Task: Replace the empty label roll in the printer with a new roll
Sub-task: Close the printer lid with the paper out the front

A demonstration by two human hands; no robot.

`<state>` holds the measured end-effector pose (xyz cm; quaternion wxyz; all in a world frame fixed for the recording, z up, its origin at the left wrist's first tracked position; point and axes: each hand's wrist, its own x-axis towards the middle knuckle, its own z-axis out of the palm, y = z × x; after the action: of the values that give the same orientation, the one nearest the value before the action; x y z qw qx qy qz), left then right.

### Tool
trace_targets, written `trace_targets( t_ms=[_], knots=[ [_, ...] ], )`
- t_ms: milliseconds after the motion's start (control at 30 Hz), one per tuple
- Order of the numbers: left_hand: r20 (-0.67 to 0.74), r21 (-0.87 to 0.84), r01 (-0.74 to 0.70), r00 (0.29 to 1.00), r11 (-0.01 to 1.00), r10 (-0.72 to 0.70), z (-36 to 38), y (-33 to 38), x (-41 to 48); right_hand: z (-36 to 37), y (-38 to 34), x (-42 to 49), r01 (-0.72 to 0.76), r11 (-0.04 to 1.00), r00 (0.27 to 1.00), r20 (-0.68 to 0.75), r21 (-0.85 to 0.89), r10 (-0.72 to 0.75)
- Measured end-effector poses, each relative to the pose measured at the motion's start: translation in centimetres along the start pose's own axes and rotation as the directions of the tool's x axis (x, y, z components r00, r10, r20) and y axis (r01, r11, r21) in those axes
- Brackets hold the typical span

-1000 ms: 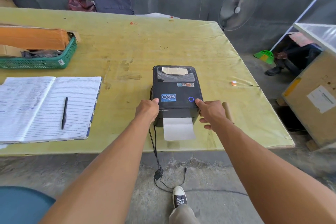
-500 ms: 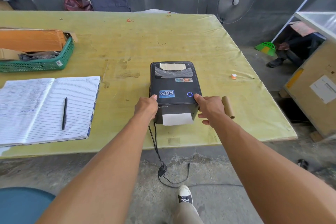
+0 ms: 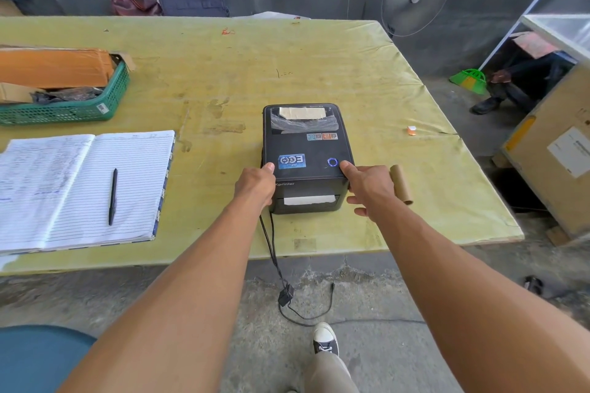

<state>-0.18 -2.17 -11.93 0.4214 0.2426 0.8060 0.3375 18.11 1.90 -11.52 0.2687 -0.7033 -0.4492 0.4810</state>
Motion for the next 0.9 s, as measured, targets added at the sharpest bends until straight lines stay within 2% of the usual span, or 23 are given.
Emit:
trace_targets(
  t_ms=[900],
  knots=[
    [-0.005, 0.000, 0.011, 1.000, 1.000, -0.011, 0.08, 0.31, -0.76, -0.10, 0.08, -0.20, 0.006, 1.000, 1.000, 0.002, 0.005, -0.006]
  ],
)
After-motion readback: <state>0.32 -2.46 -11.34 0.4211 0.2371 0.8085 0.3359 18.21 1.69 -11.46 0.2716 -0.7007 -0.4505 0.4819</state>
